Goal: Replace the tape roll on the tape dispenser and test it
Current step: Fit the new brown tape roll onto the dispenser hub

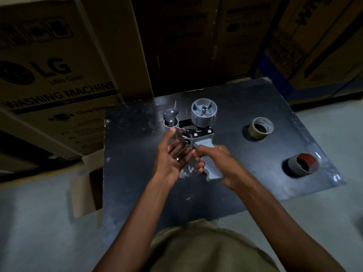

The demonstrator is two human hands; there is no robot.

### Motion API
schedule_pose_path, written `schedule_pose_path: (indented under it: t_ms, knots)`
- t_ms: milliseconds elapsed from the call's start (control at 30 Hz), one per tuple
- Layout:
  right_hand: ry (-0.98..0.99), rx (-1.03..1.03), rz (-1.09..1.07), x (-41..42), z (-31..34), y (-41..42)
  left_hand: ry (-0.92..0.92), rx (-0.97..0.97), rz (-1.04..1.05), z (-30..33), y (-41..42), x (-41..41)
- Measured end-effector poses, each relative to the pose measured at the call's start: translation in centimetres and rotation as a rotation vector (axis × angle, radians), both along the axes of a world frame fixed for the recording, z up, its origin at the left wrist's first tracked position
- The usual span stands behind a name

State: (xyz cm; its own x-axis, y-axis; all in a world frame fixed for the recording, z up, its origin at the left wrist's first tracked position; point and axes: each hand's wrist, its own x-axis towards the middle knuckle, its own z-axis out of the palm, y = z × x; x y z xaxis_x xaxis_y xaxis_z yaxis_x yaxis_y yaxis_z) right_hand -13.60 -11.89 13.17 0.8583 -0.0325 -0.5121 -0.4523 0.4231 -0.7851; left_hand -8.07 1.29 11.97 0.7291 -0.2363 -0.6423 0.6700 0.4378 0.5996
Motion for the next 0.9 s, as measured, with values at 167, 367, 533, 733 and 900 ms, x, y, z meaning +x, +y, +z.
schedule_pose_path:
  t_ms: [167, 367, 533, 733, 900]
  knots:
    - [-0.023, -0.046, 0.032, -0.8, 1.5, -0.8, -0.057, 0.040, 0.059, 1.6, -1.0, -0.4]
    - [-0.040, -0.077, 0.047, -0.9, 2.0, -1.5, -0.063, 0.038, 0.067, 1.9, -1.1, -0.3]
    - [-0.041, -0.085, 0.066, -0.9, 1.9, -1.9, -0.068, 0.053, 0.110, 2.2, -1.5, -0.4]
    - [-0.011, -0.088, 0.047, -1.0, 1.6, -1.8, -0.054, 0.124, 0.182, 1.9, -2.0, -0.7]
    - [0.006, -0.111, -0.002, -1.0, 1.2, -1.4, -0.037, 0.143, 0.233, 2.0, -2.7, -0.8]
